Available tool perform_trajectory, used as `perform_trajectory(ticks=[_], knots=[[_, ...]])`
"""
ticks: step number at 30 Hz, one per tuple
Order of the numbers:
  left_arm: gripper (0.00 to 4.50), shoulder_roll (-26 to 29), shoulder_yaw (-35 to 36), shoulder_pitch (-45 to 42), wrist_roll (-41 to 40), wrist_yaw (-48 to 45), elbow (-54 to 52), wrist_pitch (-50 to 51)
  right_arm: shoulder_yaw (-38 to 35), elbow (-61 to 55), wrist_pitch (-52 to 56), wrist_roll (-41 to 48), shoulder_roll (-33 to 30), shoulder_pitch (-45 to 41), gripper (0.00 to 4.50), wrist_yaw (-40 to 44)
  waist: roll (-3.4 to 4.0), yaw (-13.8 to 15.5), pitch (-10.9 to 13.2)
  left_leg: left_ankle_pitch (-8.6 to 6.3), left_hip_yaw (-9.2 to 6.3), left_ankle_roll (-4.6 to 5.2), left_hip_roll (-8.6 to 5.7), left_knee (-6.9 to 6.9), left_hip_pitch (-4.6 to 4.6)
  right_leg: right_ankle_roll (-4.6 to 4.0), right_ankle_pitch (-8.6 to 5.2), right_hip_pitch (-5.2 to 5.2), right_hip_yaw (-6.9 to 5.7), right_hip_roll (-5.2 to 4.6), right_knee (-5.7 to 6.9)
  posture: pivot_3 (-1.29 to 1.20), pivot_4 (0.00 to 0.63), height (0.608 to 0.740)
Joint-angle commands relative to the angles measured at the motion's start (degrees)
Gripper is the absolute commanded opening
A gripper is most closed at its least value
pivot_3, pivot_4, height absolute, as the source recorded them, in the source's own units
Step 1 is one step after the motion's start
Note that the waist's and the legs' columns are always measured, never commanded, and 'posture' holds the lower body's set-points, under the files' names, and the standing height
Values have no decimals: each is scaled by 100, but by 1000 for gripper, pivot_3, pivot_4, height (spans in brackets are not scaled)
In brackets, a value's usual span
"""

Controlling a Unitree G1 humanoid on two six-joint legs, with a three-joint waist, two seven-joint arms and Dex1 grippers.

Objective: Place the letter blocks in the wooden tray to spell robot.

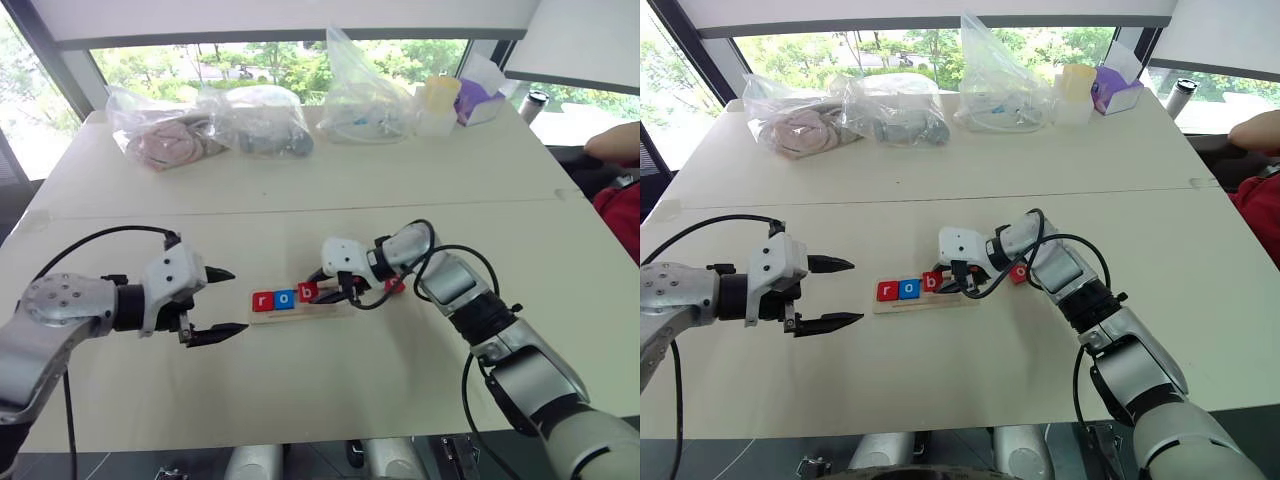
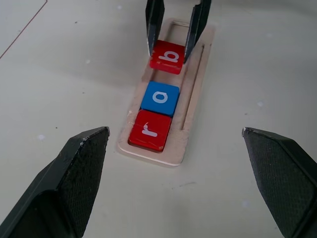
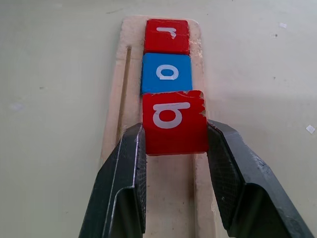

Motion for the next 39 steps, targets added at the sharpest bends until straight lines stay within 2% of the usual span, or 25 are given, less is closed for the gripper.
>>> perform_trajectory(ticks=[1,20,22,24,27,39], knots=[[4500,-19,23,-94,-46,14,-19,-42,-49,-53,-71,-39,57,-46,1138,21,0,0,0,0,0,0,0,0,0,0,0,0,0,0,0,0,150,740],[4500,-102,-86,-184,51,108,26,-84,9,-13,-14,-225,249,51,1138,18,0,1,0,0,0,0,0,0,0,9,5,0,0,0,1,0,150,740],[4500,-108,-101,-197,64,117,43,-95,20,-5,-28,-257,252,63,2231,14,0,0,0,0,0,0,0,0,0,8,5,0,0,0,1,0,150,740],[4500,-113,-109,-201,71,119,61,-107,8,-11,-36,-276,245,68,2978,-10,0,1,0,0,0,0,0,0,1,8,5,0,0,0,1,0,150,740],[4500,-122,-121,-198,102,111,104,-142,-71,-93,16,-219,225,47,4471,-15,0,0,0,0,0,0,0,0,1,8,5,1,0,0,1,0,150,740],[4500,-160,-253,-252,277,33,475,-471,-554,-314,530,336,132,-42,4471,257,0,2,0,0,0,0,0,0,1,8,6,0,0,0,1,0,150,740]])
